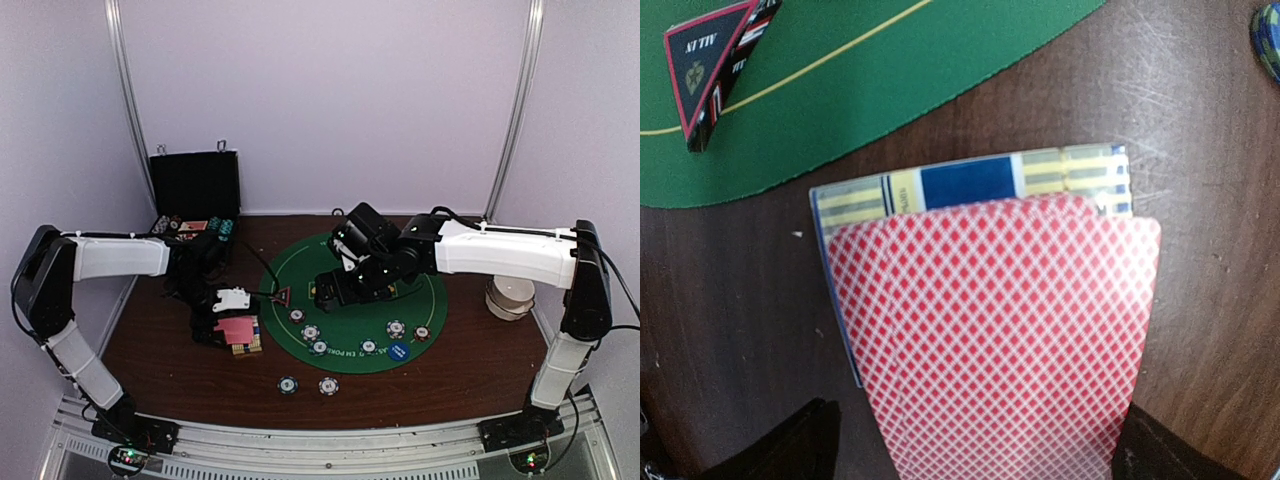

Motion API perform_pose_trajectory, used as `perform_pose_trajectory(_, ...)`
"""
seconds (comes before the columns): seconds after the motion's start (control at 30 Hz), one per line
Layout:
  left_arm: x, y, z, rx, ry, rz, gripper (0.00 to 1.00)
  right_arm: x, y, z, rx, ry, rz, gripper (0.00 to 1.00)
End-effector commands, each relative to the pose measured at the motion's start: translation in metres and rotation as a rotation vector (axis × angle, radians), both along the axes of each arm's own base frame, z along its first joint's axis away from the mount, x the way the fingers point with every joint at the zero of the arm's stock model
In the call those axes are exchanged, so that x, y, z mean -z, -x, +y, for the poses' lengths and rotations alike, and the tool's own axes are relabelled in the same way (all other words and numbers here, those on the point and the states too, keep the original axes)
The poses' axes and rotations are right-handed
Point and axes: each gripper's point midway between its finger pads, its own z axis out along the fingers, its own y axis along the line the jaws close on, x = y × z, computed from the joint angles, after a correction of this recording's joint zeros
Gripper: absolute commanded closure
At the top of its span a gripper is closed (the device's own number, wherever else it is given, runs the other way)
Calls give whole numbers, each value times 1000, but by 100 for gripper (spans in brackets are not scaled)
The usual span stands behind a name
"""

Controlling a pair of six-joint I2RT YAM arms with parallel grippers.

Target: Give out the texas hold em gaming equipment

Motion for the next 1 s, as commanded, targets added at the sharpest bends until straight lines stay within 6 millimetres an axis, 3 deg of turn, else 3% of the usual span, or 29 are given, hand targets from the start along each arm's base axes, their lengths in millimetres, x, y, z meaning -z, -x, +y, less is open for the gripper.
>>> perform_pose_trajectory(0.0,0,5,-3,33,25,50,2,-7,0,-2,3,-3,-13,2)
perform_pose_trajectory(0.97,20,2,-1,5,14,117,2,-8,0,-4,14,-8,-9,8)
